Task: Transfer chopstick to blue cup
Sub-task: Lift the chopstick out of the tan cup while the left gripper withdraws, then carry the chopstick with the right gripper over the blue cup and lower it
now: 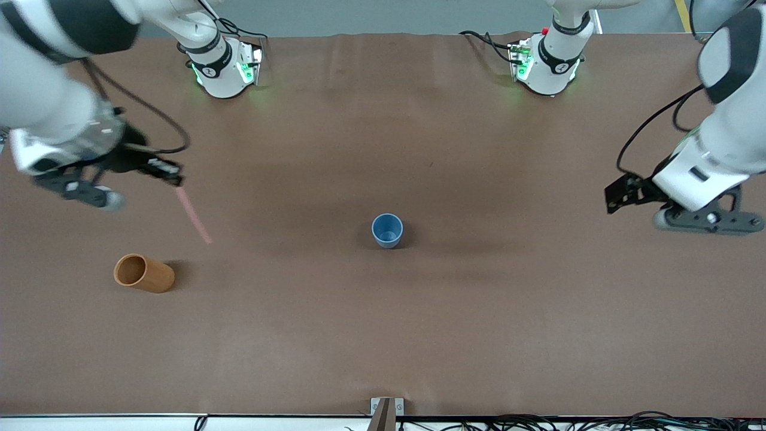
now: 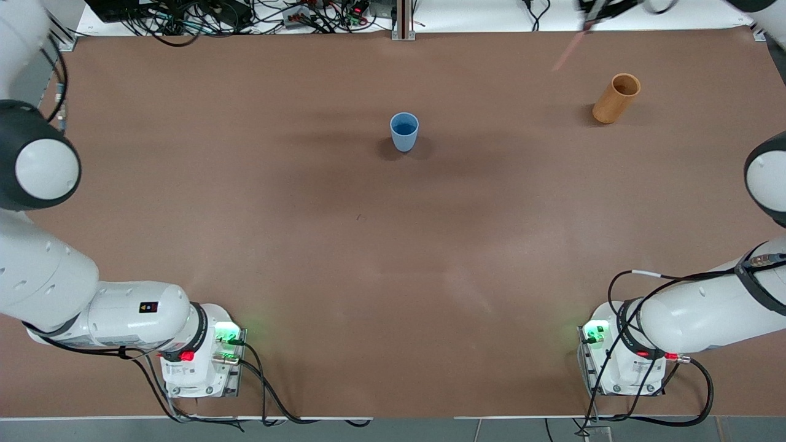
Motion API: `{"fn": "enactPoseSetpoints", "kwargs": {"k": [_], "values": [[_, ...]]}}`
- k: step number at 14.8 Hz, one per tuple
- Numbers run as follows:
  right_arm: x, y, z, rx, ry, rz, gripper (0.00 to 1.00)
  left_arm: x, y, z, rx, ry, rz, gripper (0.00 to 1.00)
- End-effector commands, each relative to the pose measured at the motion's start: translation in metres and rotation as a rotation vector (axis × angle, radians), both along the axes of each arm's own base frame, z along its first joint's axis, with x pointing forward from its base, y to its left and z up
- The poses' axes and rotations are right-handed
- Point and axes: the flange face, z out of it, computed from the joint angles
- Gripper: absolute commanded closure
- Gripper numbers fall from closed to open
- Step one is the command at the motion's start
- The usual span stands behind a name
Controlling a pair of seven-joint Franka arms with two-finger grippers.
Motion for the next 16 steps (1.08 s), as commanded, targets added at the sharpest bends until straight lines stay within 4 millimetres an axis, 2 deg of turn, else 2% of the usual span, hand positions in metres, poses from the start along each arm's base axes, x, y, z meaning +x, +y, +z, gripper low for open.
{"fn": "enactPoseSetpoints", "kwargs": {"k": [1, 3, 6, 8, 11, 14, 16], "values": [[0.000, 0.074, -0.005, 0.037, 0.030, -0.081, 0.99, -0.040, 0.002, 0.037, -0.004, 0.021, -0.030, 0.00], [-0.001, 0.126, -0.017, 0.089, 0.030, -0.141, 0.99, -0.052, 0.000, 0.051, -0.021, 0.013, -0.032, 0.00], [-0.002, 0.175, -0.033, 0.229, 0.061, -0.230, 0.99, -0.054, 0.006, 0.052, -0.030, 0.019, -0.017, 0.00], [-0.001, 0.198, -0.044, 0.291, 0.063, -0.263, 1.00, -0.054, 0.009, 0.053, -0.032, 0.016, -0.013, 0.00], [-0.007, 0.232, -0.073, 0.290, 0.074, -0.263, 1.00, -0.054, 0.009, 0.055, -0.033, 0.011, -0.013, 0.00], [-0.011, 0.240, -0.083, 0.282, 0.085, -0.254, 1.00, -0.054, 0.009, 0.057, -0.033, 0.008, -0.010, 0.00], [-0.014, 0.252, -0.100, 0.270, 0.098, -0.244, 0.99, -0.054, 0.006, 0.057, -0.044, 0.011, 0.014, 0.00]]}}
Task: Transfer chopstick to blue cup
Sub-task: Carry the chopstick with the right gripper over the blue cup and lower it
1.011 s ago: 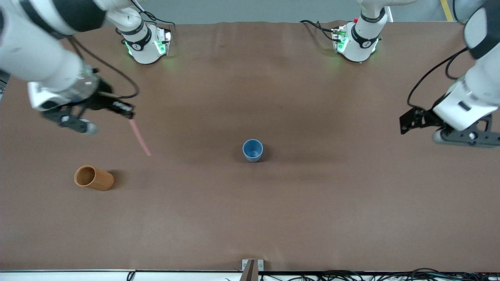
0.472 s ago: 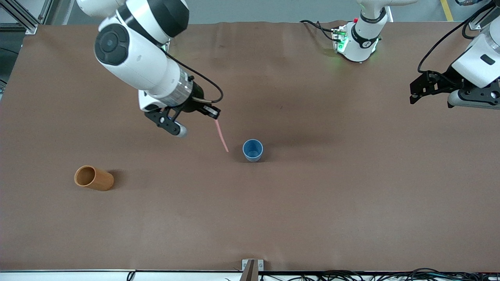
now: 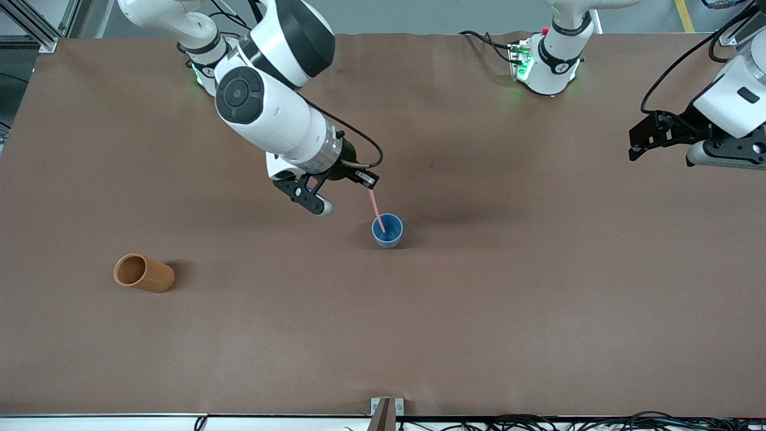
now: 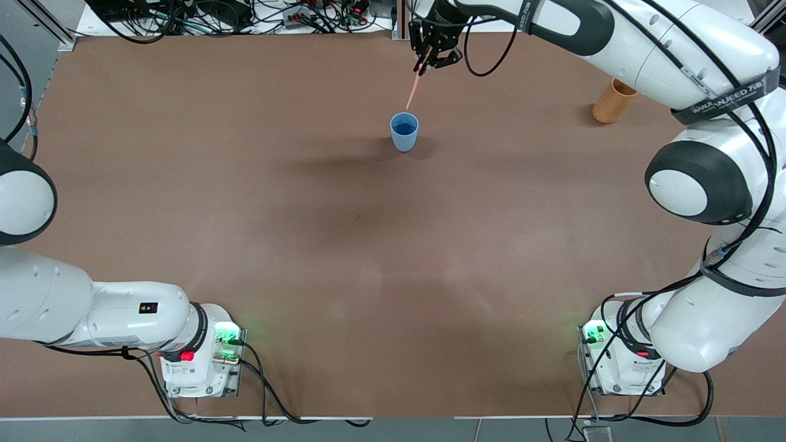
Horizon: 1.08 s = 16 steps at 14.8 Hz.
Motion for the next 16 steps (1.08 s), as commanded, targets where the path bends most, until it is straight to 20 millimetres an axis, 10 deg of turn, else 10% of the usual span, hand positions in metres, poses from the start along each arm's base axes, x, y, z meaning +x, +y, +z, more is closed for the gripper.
{"fn": "enactPoseSetpoints", "kwargs": {"k": [1, 16], "values": [[0.000, 0.013, -0.010, 0.010, 0.008, -0.010, 0.99, -0.004, -0.002, 0.004, -0.031, -0.003, 0.021, 0.00], [-0.015, 0.043, -0.091, -0.179, -0.034, 0.091, 0.91, -0.003, -0.013, 0.010, -0.025, -0.014, 0.021, 0.00]]}}
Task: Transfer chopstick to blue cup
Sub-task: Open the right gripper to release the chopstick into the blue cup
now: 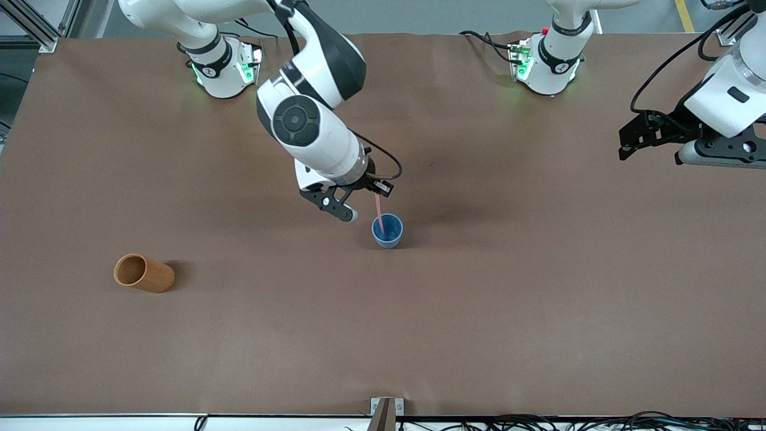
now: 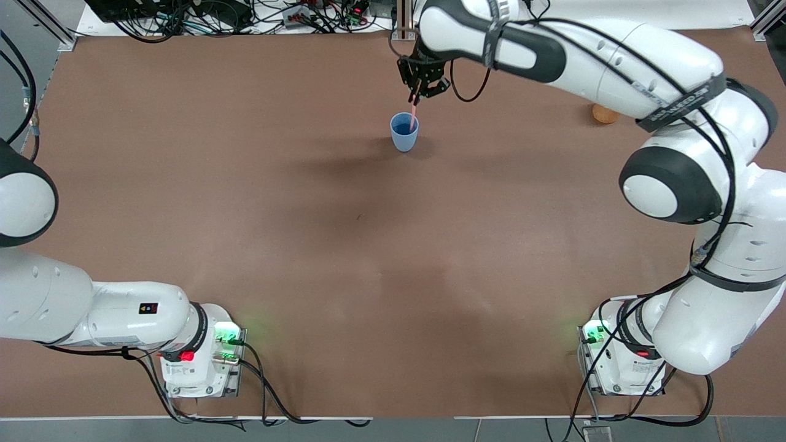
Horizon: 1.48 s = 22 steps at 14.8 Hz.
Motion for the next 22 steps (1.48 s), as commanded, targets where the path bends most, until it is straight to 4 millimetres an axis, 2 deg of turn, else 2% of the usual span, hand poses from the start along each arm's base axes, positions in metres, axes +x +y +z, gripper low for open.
{"fn": "enactPoseSetpoints", "kwargs": {"k": [1, 5, 6, 9, 11, 12, 13, 14, 17, 18, 22], "values": [[-0.002, 0.009, -0.011, -0.019, -0.034, 0.004, 0.91, -0.001, 0.000, 0.008, -0.006, -0.014, -0.012, 0.00], [0.002, 0.010, -0.015, -0.009, -0.048, -0.005, 0.83, -0.001, 0.001, 0.008, -0.008, -0.013, -0.011, 0.00], [0.003, 0.009, -0.014, -0.008, -0.049, -0.007, 0.72, -0.001, 0.001, 0.008, -0.006, -0.014, -0.011, 0.00], [0.008, 0.005, -0.009, -0.004, -0.060, -0.008, 0.31, -0.001, 0.001, 0.008, -0.006, -0.014, -0.009, 0.00], [0.022, -0.014, 0.006, 0.005, -0.081, -0.020, 0.18, -0.001, 0.001, 0.007, -0.006, -0.012, -0.011, 0.00], [0.035, -0.036, 0.025, 0.021, -0.104, -0.030, 0.11, -0.001, 0.000, 0.007, -0.006, -0.012, -0.011, 0.00], [0.040, -0.055, 0.052, 0.041, -0.140, -0.005, 0.06, -0.001, 0.001, 0.007, -0.006, -0.012, -0.009, 0.00], [0.043, -0.074, 0.068, 0.036, -0.141, 0.021, 0.01, -0.001, 0.002, 0.008, -0.006, -0.014, -0.009, 0.00], [0.052, -0.148, 0.101, -0.087, -0.147, 0.106, 0.01, -0.002, 0.000, 0.007, -0.005, -0.012, -0.011, 0.00], [0.051, -0.170, 0.108, -0.109, -0.153, 0.118, 0.01, -0.002, -0.001, 0.007, -0.006, -0.012, -0.011, 0.00], [0.041, -0.276, 0.109, -0.163, -0.145, 0.173, 0.01, -0.001, 0.002, 0.006, -0.007, -0.011, -0.020, 0.00]]}}
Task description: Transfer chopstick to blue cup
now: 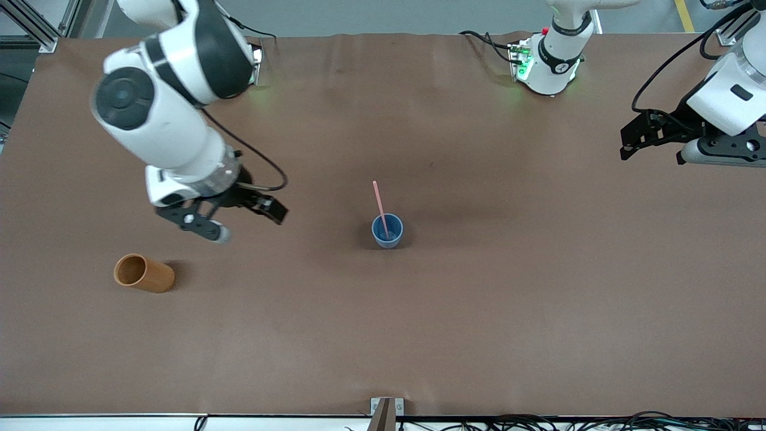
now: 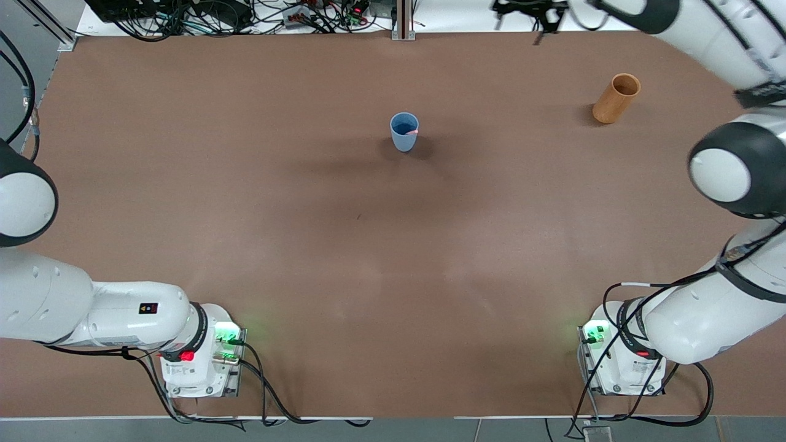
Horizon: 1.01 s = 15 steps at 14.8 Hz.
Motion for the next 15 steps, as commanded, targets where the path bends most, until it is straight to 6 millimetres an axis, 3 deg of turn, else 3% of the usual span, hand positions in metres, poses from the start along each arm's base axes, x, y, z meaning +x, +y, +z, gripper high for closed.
{"fn": "enactPoseSetpoints", "kwargs": {"k": [1, 11, 13, 15], "values": [[-0.023, -0.065, -0.006, -0.034, 0.012, 0.043, 0.01, -0.001, 0.001, 0.004, -0.008, -0.005, -0.021, 0.00], [-0.027, -0.281, 0.009, -0.077, -0.004, 0.065, 0.00, -0.001, 0.002, 0.004, -0.002, -0.006, -0.018, 0.00], [-0.029, -0.290, 0.029, -0.081, -0.024, 0.122, 0.00, -0.001, 0.002, 0.003, -0.002, -0.004, -0.019, 0.00], [-0.030, -0.289, 0.061, -0.090, -0.040, 0.172, 0.00, -0.001, 0.001, 0.003, -0.002, -0.004, -0.019, 0.00]]}}
